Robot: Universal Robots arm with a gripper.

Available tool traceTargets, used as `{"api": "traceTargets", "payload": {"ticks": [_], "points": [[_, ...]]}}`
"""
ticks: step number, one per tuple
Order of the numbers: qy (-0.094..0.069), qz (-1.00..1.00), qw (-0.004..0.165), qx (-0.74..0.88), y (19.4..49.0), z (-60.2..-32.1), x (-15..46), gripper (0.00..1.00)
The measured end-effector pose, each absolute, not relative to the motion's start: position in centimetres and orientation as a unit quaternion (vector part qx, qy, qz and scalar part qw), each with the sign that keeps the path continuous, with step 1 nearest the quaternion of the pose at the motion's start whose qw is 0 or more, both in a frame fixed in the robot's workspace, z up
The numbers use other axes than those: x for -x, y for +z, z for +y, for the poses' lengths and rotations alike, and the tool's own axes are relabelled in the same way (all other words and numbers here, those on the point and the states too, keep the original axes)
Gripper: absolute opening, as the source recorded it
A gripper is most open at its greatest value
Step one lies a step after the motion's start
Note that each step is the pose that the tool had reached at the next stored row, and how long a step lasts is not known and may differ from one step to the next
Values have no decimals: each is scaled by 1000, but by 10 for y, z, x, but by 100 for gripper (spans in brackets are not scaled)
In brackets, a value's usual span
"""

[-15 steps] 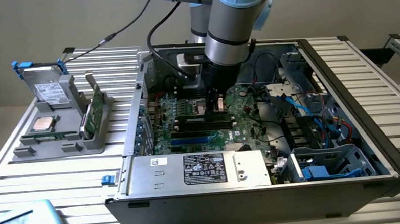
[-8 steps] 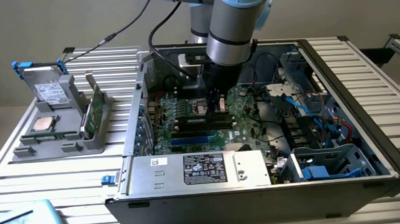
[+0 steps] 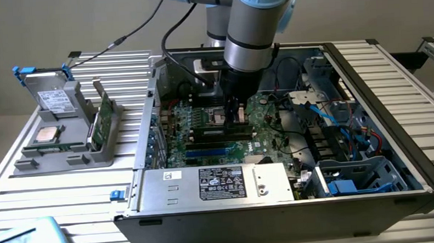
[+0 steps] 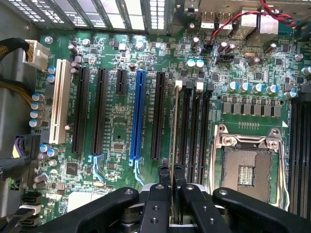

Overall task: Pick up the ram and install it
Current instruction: 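Insert the ram into the slot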

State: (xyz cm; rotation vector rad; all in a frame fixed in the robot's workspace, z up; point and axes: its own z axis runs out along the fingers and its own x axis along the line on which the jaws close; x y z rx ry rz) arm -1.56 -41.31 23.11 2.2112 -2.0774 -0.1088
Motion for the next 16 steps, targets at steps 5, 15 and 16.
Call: {"api": "traceTargets", "payload": {"ticks": [5,15,16], "points": [[-34,-683,54,-727,229,-413,16,14],[-34,-683,54,-728,227,-412,16,14],[-34,-683,54,-728,227,-412,16,14]]}}
